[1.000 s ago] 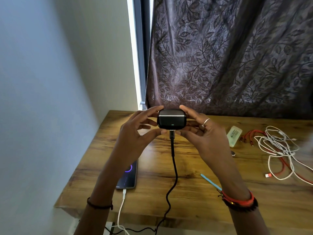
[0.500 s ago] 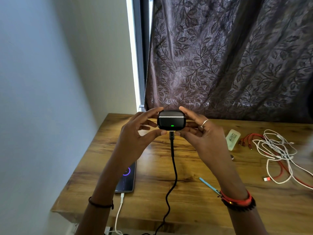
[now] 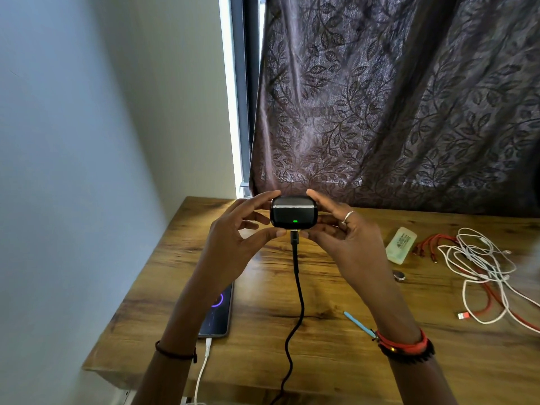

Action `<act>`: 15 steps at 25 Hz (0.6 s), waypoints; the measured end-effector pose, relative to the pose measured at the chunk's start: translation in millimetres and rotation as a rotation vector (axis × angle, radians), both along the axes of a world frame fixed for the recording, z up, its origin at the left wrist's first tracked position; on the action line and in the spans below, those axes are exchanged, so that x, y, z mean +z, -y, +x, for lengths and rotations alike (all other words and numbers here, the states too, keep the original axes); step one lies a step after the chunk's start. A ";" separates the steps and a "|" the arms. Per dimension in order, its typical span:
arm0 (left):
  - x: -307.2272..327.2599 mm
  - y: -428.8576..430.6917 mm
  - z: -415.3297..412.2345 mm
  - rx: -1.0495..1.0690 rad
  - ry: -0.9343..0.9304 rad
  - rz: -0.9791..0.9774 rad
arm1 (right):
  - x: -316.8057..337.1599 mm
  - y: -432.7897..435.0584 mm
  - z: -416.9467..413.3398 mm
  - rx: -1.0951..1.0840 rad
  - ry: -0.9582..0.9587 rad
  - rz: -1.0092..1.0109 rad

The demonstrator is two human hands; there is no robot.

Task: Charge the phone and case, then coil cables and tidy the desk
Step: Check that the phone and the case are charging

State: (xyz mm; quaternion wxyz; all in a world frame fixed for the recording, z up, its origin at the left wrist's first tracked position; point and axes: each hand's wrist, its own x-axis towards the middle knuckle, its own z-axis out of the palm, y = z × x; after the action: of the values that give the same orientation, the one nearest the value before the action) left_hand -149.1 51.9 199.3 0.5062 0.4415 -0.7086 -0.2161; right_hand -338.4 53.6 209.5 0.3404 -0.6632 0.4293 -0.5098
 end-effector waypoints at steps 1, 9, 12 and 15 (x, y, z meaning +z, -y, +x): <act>-1.0 1.4 0.7 -0.003 0.001 0.003 | -0.6 1.4 0.0 0.000 -0.003 0.001; -12.5 7.0 3.0 -0.005 0.005 0.056 | -10.7 7.6 1.9 0.007 -0.020 0.035; -20.8 9.8 4.2 0.008 -0.020 0.096 | -18.3 10.6 4.5 0.008 -0.034 0.042; -31.8 13.7 6.2 0.022 -0.023 0.135 | -27.6 15.2 8.6 -0.001 -0.047 0.059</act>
State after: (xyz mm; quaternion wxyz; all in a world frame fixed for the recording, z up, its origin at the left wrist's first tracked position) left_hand -142.9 38.2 167.4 0.4856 0.4801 -0.6815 -0.2630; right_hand -329.8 38.4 181.9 0.3491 -0.6646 0.4525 -0.4813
